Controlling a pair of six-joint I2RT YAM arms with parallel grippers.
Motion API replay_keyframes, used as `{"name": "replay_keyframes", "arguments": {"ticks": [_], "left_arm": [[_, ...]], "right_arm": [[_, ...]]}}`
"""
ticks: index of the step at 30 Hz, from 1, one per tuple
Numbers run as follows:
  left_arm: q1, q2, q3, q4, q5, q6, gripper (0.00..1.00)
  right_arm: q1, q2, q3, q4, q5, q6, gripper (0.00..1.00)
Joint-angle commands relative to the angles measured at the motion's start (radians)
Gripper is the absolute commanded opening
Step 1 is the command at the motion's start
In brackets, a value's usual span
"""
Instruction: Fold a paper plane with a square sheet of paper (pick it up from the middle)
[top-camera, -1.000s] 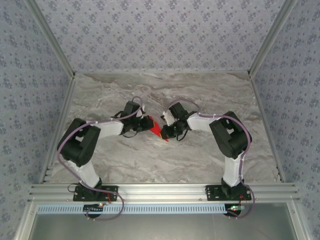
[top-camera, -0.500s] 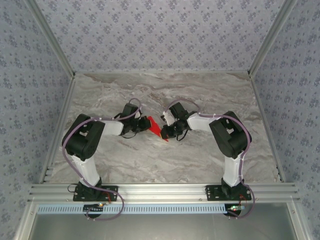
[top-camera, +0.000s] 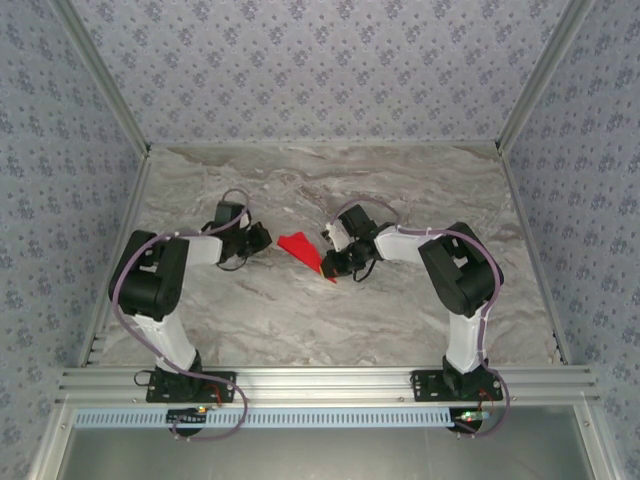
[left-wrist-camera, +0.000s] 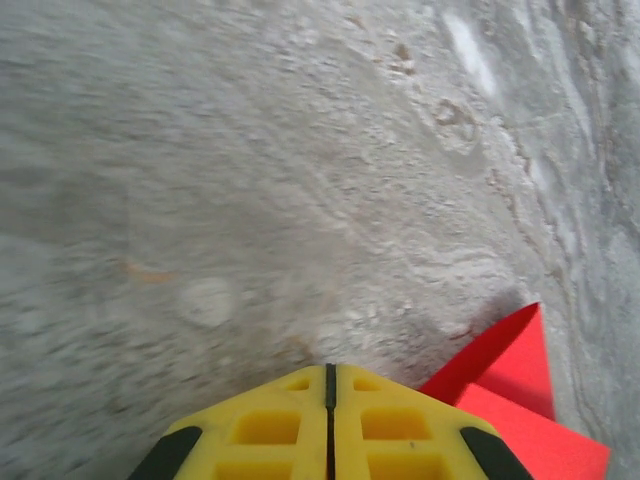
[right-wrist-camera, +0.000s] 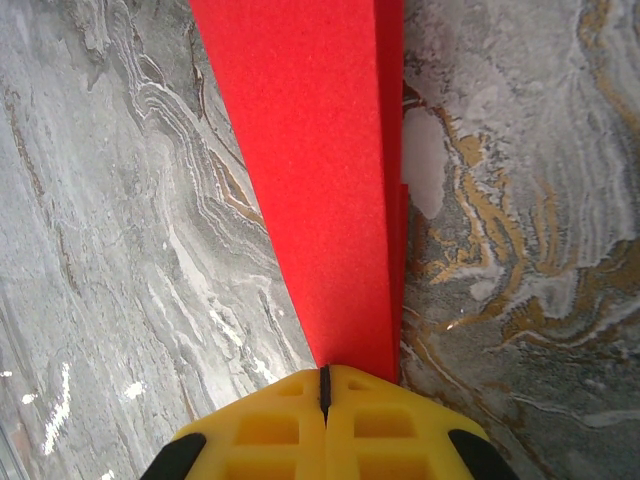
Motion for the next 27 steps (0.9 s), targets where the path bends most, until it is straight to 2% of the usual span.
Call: {"name": "replay_keyframes", "arguments": {"ticks": [1,6,13,20,27], "left_arm": [[-0.007,-0.105,-0.017,-0.036,-0.005,0.004,0.08],[-0.122,-0.187,-0.058,0.029,0.001,-0.057,0.08],[-0.261,-0.074,-0.004,0.062,0.014,-0.069,0.08],[-0.294,0.05,0.055,0.03,-0.001,-0.071,0.07],[-0.295,0.07,0.073,-0.066,-0.067,-0.054,0.06]], "right_arm": [[0.004,0.073,-0.042,-0.145,0.077,-0.008,0.0],[0.008,0.077,-0.031,-0.143,0.073,-0.004,0.0],[0.008,0.067,-0.036,-0.127,0.058,-0.006,0.0],[0.016,0.035,-0.029,-0.109,0.042,-0.014,0.0],[0.023,-0.022,0.0,-0.082,0.025,-0.018,0.0]]}}
